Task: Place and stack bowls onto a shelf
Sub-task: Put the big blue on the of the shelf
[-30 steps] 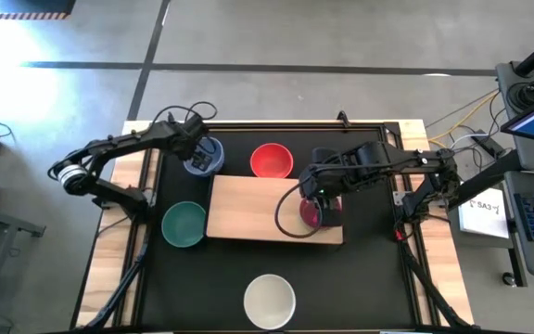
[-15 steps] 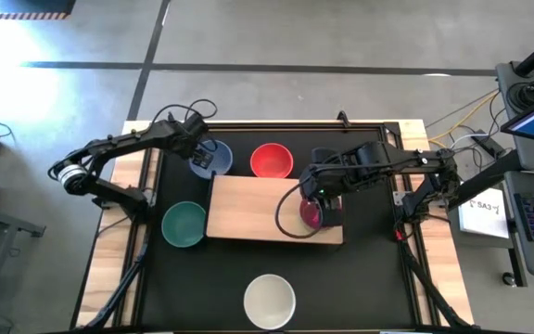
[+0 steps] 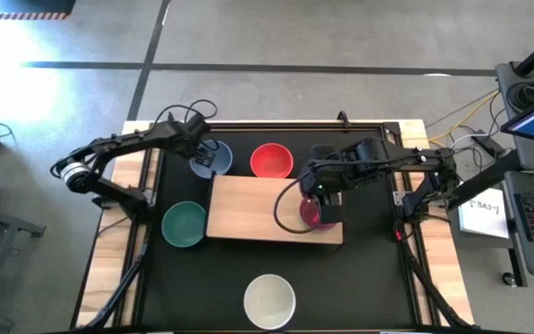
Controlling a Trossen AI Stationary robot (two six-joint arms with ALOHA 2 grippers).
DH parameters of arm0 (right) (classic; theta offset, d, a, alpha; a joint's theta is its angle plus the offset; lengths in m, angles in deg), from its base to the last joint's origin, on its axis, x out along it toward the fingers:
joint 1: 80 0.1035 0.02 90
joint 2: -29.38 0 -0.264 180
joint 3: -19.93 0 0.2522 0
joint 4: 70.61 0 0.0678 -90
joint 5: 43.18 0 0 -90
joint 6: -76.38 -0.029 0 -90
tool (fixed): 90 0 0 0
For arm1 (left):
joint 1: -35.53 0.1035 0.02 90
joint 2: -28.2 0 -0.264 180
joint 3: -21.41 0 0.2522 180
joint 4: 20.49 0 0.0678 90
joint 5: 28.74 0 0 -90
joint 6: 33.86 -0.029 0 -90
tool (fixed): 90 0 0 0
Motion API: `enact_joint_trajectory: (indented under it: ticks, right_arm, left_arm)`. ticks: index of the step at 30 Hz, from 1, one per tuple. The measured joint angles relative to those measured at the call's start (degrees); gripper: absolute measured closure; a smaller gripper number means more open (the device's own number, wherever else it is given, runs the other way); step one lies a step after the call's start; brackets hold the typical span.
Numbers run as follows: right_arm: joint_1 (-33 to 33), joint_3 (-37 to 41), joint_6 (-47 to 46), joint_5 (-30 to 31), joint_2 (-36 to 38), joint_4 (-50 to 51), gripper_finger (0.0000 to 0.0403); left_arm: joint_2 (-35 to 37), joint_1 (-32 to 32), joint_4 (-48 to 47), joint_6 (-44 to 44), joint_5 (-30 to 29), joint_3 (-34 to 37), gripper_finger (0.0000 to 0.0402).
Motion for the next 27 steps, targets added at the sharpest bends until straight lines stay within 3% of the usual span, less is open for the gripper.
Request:
enact_joint_trajectory:
  ticks: [9, 18, 27]
  right_arm:
    - [-0.6, 0.0, 1.4, 0.01, 0.0, -0.02, 0.025]
    - [-1.21, 0.02, 1.47, 0.02, 0.0, -0.02, 0.0251]
    - [-1.36, 0.02, 1.41, 0.0, 0.0, -0.07, 0.027]
  left_arm:
    - [-5.7, 0.0, 2.6, 1.11, 1.09, 1.61, 0.0228]
    - [-6.38, 0.04, 4.28, 0.79, 2.87, 1.07, 0.038]
    - [-2.97, 1.65, 3.48, -0.67, 3.19, -4.71, 0.0399]
